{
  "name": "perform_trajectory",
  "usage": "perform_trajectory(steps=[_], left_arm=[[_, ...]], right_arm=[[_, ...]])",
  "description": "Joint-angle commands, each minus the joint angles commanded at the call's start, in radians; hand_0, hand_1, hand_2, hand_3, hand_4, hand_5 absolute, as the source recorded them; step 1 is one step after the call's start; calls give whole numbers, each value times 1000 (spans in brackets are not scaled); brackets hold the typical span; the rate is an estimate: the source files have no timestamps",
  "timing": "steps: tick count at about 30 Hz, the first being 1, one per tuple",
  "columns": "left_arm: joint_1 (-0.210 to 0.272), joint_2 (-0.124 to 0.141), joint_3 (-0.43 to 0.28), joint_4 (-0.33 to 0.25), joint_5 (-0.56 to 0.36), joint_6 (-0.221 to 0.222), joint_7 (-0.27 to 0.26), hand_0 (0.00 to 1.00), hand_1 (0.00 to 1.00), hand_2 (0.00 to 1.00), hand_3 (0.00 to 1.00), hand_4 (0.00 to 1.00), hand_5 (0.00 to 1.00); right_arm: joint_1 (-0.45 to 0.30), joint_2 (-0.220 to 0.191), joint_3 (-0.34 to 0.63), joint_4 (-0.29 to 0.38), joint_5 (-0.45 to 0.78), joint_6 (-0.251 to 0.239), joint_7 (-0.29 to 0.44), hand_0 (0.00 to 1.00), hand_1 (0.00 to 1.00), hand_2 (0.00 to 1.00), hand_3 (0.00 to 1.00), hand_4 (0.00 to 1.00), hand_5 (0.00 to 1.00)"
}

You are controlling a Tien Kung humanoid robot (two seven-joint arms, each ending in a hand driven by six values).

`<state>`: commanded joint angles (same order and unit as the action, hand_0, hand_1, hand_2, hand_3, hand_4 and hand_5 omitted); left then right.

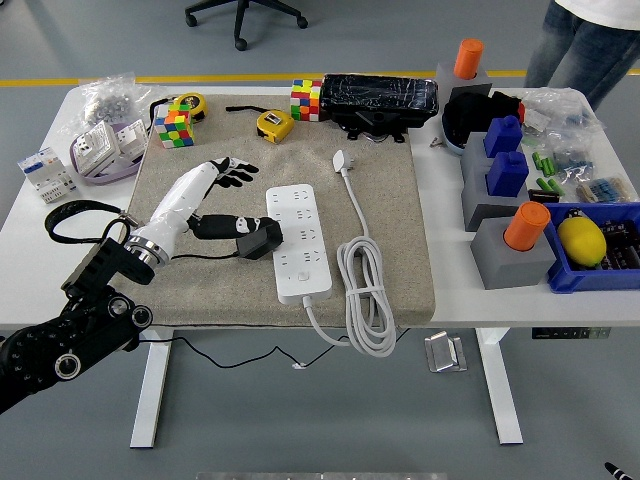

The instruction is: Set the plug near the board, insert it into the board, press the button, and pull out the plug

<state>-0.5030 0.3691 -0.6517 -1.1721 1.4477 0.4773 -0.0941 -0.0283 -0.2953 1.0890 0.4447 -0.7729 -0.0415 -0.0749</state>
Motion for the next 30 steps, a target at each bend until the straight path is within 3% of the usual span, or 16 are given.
perform_trajectory(steps=[4, 5, 10, 30], left_arm=[[68, 28, -18, -75, 63, -7, 61, 690, 700, 716, 715, 959, 515], [78, 32, -18, -86, 71, -13, 73, 726, 758, 757, 737, 939, 545], [106, 37, -10, -109, 95, -41, 114, 726, 758, 757, 737, 939, 545], [60, -1, 49, -98, 93, -87, 164, 758, 784, 768, 751, 884, 586]], right_arm=[[0, -1, 3, 1, -2, 0, 0, 613, 669, 640, 567, 984, 586], [0, -1, 5, 1, -2, 0, 0, 613, 668, 640, 566, 984, 586], [2, -2, 8, 2, -3, -1, 2, 613, 668, 640, 566, 984, 586], [3, -1, 0, 4, 1, -1, 2, 613, 668, 640, 566, 984, 587]])
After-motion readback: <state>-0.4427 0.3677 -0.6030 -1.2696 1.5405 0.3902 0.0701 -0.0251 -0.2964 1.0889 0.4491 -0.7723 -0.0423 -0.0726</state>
